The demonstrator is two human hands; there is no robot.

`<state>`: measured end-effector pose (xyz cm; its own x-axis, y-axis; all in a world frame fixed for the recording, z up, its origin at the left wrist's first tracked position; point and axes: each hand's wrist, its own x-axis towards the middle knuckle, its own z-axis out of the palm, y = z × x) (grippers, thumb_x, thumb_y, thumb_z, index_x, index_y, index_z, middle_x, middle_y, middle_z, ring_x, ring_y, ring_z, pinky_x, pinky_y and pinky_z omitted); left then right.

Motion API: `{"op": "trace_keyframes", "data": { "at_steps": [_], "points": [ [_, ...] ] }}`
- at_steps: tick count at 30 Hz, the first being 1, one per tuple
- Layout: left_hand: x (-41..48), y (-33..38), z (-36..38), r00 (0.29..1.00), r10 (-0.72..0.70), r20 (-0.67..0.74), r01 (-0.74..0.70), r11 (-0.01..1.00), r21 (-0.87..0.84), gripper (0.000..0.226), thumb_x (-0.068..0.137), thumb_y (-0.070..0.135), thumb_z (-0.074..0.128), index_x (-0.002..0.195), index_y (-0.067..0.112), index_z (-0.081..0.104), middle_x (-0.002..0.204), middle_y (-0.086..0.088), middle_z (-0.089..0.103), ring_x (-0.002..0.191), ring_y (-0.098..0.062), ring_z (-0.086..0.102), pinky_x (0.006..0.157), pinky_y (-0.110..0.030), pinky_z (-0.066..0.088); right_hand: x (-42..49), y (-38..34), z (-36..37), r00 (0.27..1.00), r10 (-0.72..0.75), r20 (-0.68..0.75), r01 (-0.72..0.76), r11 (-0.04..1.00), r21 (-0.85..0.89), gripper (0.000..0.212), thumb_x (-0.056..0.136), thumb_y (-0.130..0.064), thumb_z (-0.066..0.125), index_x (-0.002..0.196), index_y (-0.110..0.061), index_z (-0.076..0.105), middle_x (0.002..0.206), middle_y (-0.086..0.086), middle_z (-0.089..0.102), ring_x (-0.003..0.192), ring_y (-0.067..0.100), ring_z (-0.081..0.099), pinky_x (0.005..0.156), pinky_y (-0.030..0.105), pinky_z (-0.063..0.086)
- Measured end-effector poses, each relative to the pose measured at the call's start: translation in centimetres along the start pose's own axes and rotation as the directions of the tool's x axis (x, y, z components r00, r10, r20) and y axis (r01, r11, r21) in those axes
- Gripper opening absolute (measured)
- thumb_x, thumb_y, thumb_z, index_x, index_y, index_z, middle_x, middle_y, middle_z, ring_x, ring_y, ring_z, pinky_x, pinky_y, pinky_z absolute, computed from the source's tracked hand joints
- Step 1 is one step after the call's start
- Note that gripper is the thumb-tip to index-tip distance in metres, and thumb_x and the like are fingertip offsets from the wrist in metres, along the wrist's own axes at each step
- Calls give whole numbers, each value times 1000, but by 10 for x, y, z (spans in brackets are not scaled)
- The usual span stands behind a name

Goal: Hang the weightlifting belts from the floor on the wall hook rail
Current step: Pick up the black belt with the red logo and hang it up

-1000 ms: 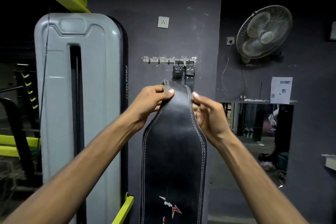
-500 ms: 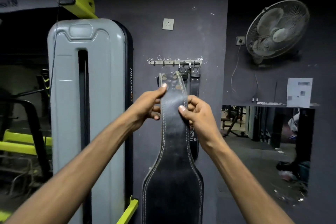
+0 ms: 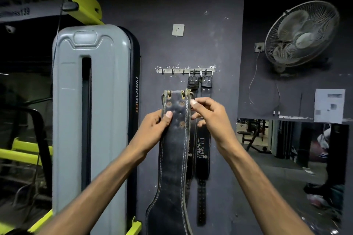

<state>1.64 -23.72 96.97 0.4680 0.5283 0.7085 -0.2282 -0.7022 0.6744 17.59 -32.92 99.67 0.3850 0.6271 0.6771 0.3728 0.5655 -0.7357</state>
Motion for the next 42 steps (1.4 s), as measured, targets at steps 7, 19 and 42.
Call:
{"op": "trace_keyframes", "data": {
  "at_steps": [7, 19, 42],
  "points": [
    [28, -58, -10, 999, 21, 31, -22, 999, 50, 31, 100, 40, 47, 119, 27, 68, 114, 3, 75, 110, -16, 70, 97, -47, 54, 39, 40, 29, 992, 106, -68, -85, 964, 252, 20, 90, -14, 75, 107, -5, 70, 82, 5, 74, 60, 7, 61, 66, 25, 52],
    [142, -169, -39, 995, 98, 4, -97, 974, 204, 16, 103, 33, 45, 101, 18, 49, 62, 11, 48, 52, -2, 41, 55, -21, 35, 133, 137, 86, 959, 89, -271, 33, 909, 415, 62, 82, 30, 51, 134, -4, 55, 129, 14, 68, 111, 17, 70, 93, 28, 59],
    [414, -346, 13, 873, 355, -335, -241, 910, 337, 51, 98, 38, 55, 147, 27, 46, 73, -13, 69, 55, -14, 60, 58, -36, 54, 382, 338, 84, 843, -429, -324, 296, 873, -387, 72, 95, -35, 53, 160, -20, 26, 106, -4, 47, 97, 13, 46, 90, 24, 43]
  ]
}}
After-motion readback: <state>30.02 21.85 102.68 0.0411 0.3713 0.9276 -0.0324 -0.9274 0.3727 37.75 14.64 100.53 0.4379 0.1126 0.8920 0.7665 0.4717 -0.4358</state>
